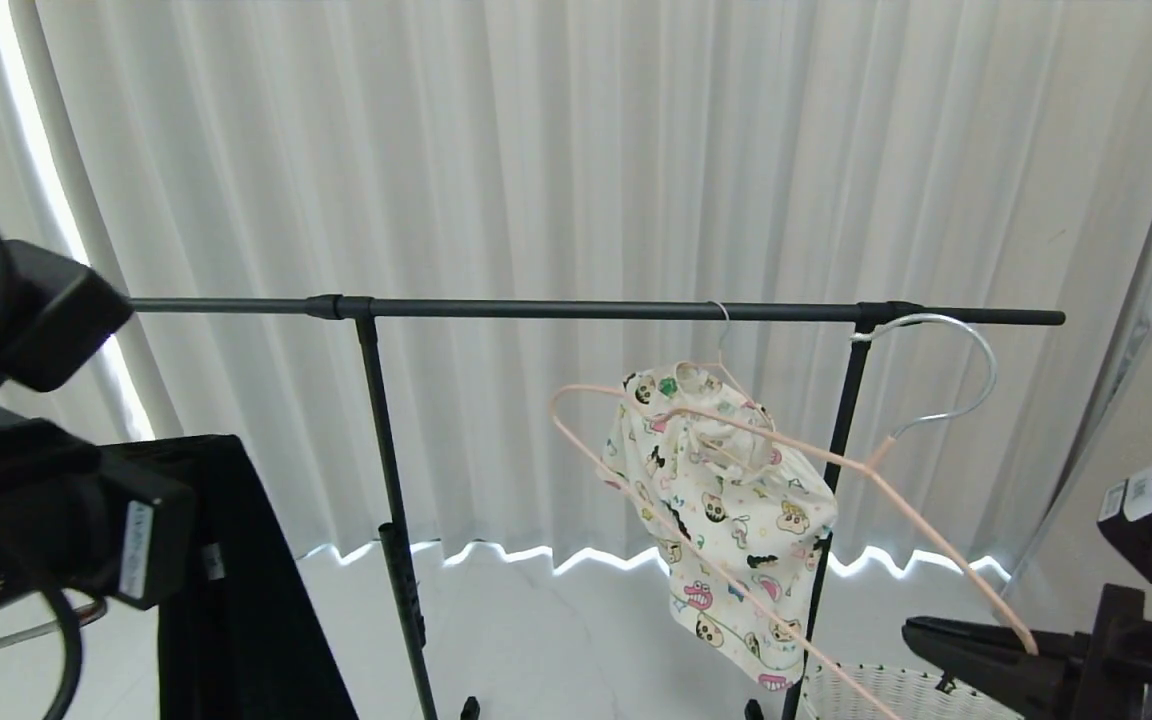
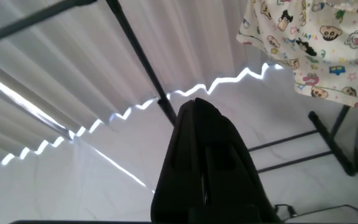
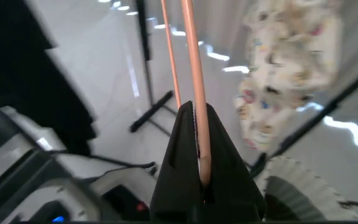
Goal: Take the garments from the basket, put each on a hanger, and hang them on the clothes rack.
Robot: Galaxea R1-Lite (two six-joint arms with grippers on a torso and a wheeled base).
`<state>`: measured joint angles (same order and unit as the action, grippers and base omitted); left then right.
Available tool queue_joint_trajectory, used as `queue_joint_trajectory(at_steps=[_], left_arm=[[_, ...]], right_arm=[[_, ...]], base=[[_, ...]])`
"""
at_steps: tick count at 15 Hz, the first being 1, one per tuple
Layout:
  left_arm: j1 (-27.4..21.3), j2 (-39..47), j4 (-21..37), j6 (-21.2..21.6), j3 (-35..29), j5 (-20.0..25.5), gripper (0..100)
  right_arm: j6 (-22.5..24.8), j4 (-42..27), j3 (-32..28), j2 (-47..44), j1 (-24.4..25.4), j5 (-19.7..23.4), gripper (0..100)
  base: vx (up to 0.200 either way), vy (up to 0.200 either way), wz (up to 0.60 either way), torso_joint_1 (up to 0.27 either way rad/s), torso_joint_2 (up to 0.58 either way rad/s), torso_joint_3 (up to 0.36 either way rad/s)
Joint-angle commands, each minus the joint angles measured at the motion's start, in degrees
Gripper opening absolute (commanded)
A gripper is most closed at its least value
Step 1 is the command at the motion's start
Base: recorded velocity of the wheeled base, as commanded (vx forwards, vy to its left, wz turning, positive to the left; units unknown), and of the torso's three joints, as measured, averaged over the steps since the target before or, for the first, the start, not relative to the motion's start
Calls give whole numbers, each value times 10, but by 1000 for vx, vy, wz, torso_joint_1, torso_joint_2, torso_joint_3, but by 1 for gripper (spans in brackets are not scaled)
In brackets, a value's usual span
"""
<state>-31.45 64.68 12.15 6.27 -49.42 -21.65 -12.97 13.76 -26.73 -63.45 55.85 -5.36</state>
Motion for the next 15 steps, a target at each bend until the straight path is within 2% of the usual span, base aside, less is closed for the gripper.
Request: queue_joint_trajectory(at_steps=[1, 4, 6, 12, 15], left_arm=[[-4, 133, 1, -76, -63, -2, 0], [-13, 185, 1, -136, -86, -2, 0], [-19, 194, 1, -165, -86, -5, 0], [-38, 192, 1, -173, -86, -24, 0], [-56, 191, 1, -173, -85, -38, 0]], right_arm=[[-40, 3, 2, -28, 77, 0, 0], [-56, 5, -5, -49, 128, 0, 0], [-67, 5, -10, -54, 139, 1, 0], [-68, 6, -10, -67, 134, 3, 0], [-68, 31, -14, -80, 123, 5, 0]], base=[[0, 0, 0, 0, 0, 0], [0, 0, 0, 0, 0, 0], [0, 0, 0, 0, 0, 0], [0, 0, 0, 0, 0, 0], [0, 0, 0, 0, 0, 0]])
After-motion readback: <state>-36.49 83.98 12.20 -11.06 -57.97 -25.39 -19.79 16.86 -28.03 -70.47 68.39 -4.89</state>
